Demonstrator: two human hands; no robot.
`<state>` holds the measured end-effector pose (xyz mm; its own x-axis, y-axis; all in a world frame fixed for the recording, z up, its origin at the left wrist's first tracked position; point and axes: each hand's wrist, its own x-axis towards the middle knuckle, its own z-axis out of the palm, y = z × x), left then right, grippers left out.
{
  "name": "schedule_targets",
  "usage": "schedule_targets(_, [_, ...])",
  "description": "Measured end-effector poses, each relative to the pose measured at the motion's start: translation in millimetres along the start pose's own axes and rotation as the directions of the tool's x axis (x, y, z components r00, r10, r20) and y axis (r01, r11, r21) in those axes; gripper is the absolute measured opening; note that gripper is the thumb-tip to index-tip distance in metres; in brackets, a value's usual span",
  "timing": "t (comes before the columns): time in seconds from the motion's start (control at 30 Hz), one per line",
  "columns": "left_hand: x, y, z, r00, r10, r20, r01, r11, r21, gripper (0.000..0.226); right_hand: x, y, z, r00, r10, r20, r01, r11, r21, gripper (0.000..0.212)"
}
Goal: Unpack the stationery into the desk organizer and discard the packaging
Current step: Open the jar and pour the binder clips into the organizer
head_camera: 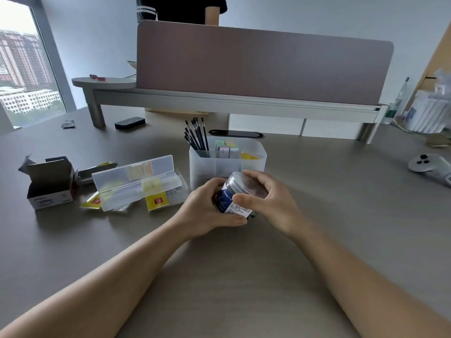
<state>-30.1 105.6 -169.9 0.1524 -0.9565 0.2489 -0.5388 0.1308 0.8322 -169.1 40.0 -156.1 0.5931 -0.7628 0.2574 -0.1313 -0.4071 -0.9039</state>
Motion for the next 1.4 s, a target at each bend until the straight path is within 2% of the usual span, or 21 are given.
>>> schedule_targets(0.13, [2,-1,2,1.0,0.021,-0.008,-0.021,0.999,-0.036,0.06,0,-2,-1,1.0,-0.018,-0.007,0.018,0.999,0.034,0.064])
schedule_targets(0.3, [0,0,1,0.999,0.033,0.005,-0.032,0.997,-0.068,0.063,-3,-4,-4,1.0,-0.014,0.025,0.012,0.998,0.067,0.066])
schedule_targets(0.43, [-2,2,-1,0.998,0.058,0.017,-0.057,0.996,-0.075,0.06,-5,-6,-5,0.998,-0.002,0.06,-0.003,0.996,0.085,0.075])
schedule_targets(0.53, [-2,2,-2,0.997,0.074,0.017,-0.072,0.993,-0.097,0.06,-6,-7,-5,0.998,-0.001,0.064,-0.005,0.996,0.09,0.068])
schedule_targets(0.63, [-3,4,-3,0.995,0.087,0.041,-0.08,0.986,-0.143,0.058,-6,-6,-5,0.997,-0.016,0.079,0.009,0.996,0.089,0.07])
schedule_targets(0.77, [-4,6,-4,0.988,0.111,0.109,-0.072,0.947,-0.312,0.062,-6,-7,-7,0.993,-0.045,0.108,0.023,0.98,0.197,0.058])
schedule_targets(0.87, [-3,5,-3,0.986,0.099,0.134,-0.038,0.918,-0.395,0.064,-4,-3,-7,0.995,-0.052,0.087,0.029,0.968,0.25,0.059])
schedule_targets(0.93, [-3,1,-2,0.988,0.07,0.141,-0.01,0.923,-0.384,0.068,-2,0,-6,0.998,-0.035,0.045,0.021,0.958,0.286,0.055])
schedule_targets(1.03, [-2,-5,0,0.987,0.039,0.156,0.008,0.956,-0.294,0.09,-1,3,-6,1.0,-0.006,-0.019,0.012,0.945,0.327,0.065])
schedule_targets(1.07, [-2,-6,1,0.989,0.034,0.147,0.008,0.96,-0.281,0.089,-1,3,-6,0.999,0.005,-0.035,0.007,0.94,0.34,0.065])
schedule_targets(1.2, [-2,-8,1,0.996,0.044,0.077,-0.019,0.955,-0.296,0.055,0,6,-6,0.999,0.04,-0.023,-0.03,0.943,0.331,0.066])
schedule_targets(1.4, [-1,-10,-7,0.993,0.038,0.113,0.015,0.901,-0.434,0.051,1,9,-12,0.999,-0.031,0.039,0.019,0.956,0.292,0.058])
